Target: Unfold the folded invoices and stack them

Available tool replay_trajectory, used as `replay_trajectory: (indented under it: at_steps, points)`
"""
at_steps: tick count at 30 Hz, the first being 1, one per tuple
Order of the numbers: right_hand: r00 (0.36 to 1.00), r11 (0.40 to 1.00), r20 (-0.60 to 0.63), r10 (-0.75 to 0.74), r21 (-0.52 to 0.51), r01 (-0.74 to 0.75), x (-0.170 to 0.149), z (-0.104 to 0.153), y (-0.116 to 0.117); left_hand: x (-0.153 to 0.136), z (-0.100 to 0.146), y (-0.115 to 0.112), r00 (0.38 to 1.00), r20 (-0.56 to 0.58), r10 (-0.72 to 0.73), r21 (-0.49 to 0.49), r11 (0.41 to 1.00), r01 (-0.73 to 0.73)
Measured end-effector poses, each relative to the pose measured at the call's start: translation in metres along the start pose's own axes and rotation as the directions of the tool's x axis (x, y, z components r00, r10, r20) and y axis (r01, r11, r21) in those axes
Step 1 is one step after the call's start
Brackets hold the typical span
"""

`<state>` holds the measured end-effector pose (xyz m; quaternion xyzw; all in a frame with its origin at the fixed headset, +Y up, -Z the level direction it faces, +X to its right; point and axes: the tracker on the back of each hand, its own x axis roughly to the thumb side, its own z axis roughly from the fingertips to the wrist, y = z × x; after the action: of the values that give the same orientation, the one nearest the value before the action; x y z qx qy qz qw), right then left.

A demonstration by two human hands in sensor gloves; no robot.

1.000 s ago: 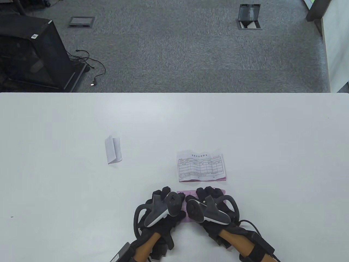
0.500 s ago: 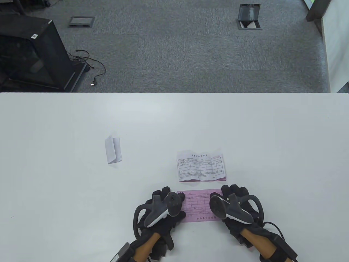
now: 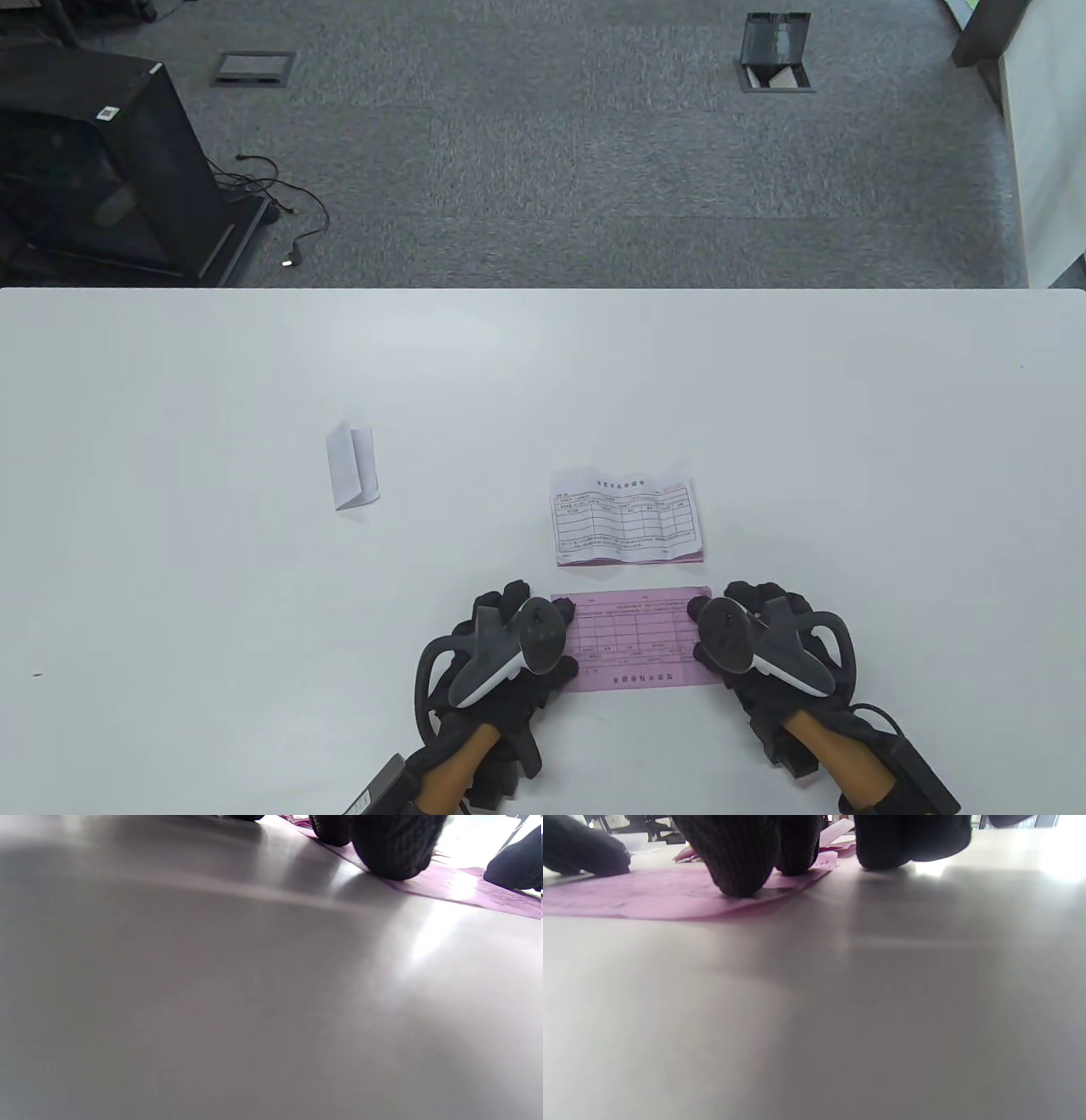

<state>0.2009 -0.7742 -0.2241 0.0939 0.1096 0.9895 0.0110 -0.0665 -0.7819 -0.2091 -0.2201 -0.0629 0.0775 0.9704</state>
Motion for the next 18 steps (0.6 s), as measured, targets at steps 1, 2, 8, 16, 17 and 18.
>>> replay_trajectory:
  at_steps: [1,2,8,16,17,18]
  points:
    - [1.000,1.000,0.003,-0.026,0.011,0.025,-0.002,-0.001,0.000,0.000,0.000,0.000,1.000,0.000,-0.001,0.000,1.000,0.001]
    - [0.999,0.999,-0.003,-0.049,0.014,0.049,-0.004,0.000,-0.001,0.000,0.000,0.000,1.000,0.000,-0.001,0.001,1.000,0.001]
    - [0.990,0.990,-0.023,-0.141,-0.008,0.141,-0.013,-0.003,-0.005,0.000,0.000,0.000,1.000,0.000,-0.002,0.004,1.000,0.002]
    - [0.997,0.998,-0.048,-0.059,-0.025,0.058,0.001,-0.008,0.002,0.000,0.000,0.000,1.000,0.002,-0.002,0.003,1.000,0.002]
    - [0.998,0.999,-0.044,-0.038,-0.023,0.037,0.003,-0.009,0.003,0.000,0.000,0.000,1.000,0.002,-0.002,0.003,1.000,0.002]
    - [0.999,1.000,-0.033,-0.007,-0.013,0.006,0.007,-0.009,0.004,0.000,0.000,0.000,1.000,0.002,-0.003,0.003,1.000,0.003]
